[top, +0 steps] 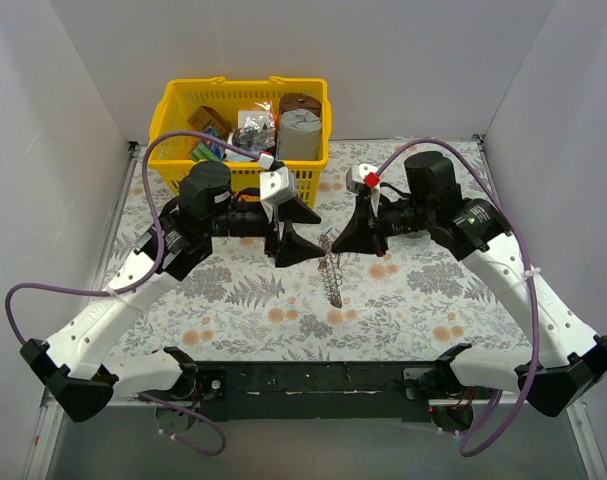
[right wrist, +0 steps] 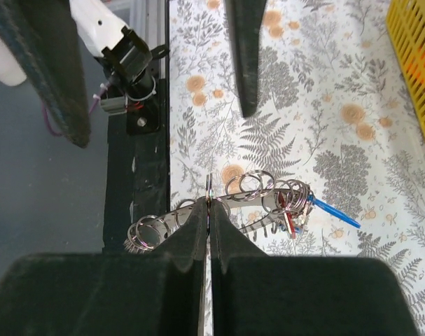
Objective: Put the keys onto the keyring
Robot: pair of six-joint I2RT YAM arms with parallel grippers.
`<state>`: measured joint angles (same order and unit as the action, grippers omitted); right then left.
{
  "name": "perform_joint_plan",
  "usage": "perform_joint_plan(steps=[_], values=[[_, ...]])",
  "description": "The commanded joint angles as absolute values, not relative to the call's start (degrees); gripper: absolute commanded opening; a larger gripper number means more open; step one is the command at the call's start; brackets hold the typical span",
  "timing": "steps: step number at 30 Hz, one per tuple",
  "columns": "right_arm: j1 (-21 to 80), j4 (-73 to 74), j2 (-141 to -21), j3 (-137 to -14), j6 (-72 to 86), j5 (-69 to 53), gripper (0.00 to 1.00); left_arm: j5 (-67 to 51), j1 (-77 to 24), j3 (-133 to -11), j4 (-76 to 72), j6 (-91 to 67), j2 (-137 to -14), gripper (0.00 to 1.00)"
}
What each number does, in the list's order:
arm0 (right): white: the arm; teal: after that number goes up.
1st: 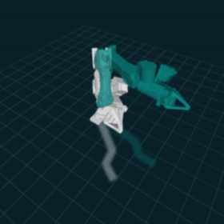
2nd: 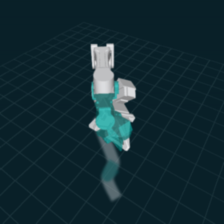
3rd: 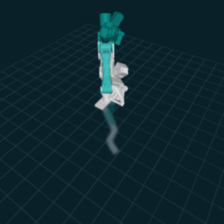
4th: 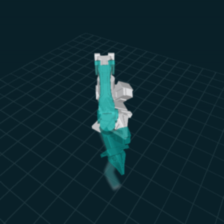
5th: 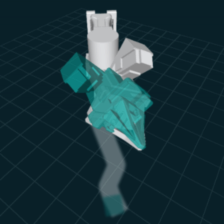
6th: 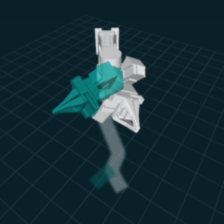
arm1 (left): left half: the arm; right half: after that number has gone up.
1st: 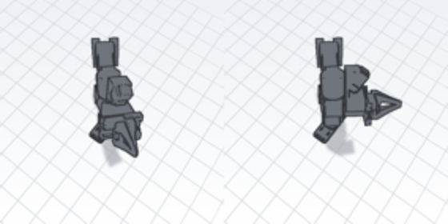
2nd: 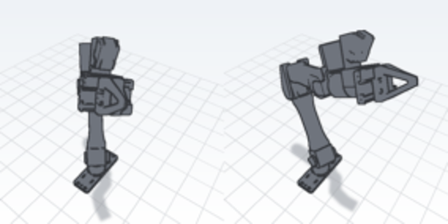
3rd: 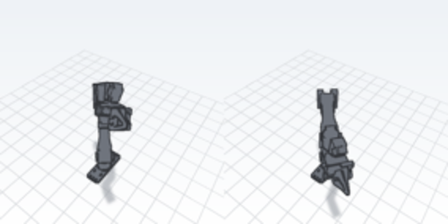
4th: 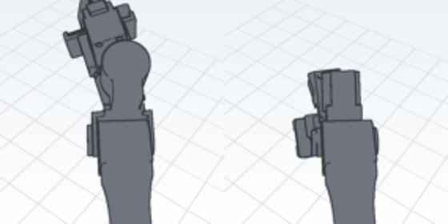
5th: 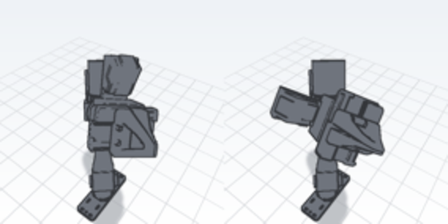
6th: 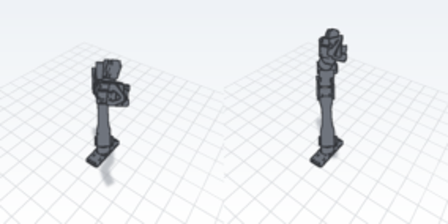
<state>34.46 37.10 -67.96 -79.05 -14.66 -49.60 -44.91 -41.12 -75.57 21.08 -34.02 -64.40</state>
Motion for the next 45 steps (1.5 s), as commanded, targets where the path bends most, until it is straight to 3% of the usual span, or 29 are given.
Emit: perform_joint_plan(steps=[1, 3, 11, 24, 28, 38, 41, 42, 45], values=[[34.28, 44.82, -68.81, -83.23, -21.18, -51.94, 0.01, -43.68, -41.31, -80.68, 34.70, -28.13, -68.45, 0.66], [34.36, 47.88, -69.61, -84.63, -23.02, -51.94, 0.01, -44.47, -41.40, -82.26, 36.12, -27.42, -69.95, 0.58], [34.28, 49.31, -70.75, -84.64, -24.78, -51.68, 0.01, -47.63, -41.84, -85.96, 40.08, -25.49, -77.16, 0.46], [34.36, 44.74, -69.52, -81.39, -22.67, -51.50, 0.01, -49.48, -43.06, -85.17, 37.88, -26.54, -78.93, 0.22], [34.19, 43.86, -69.26, -80.86, -22.15, -51.24, 0.01, -49.57, -43.15, -85.17, 37.53, -26.54, -79.10, 0.01], [34.28, 40.18, -67.24, -80.25, -19.43, -48.17, 0.01, -47.46, -43.24, -83.67, 37.01, -26.89, -77.79, 0.00], [34.28, 36.15, -65.13, -78.75, -16.27, -44.84, 0.19, -45.97, -43.24, -81.22, 33.15, -28.47, -75.86, 0.00], [34.28, 34.91, -64.34, -78.31, -15.39, -43.69, 0.37, -45.44, -43.24, -80.17, 31.39, -29.35, -74.11, 0.00], [34.10, 31.31, -61.44, -76.91, -12.75, -39.91, 0.62, -42.81, -43.24, -74.55, 22.26, -33.21, -70.85, 0.00]])
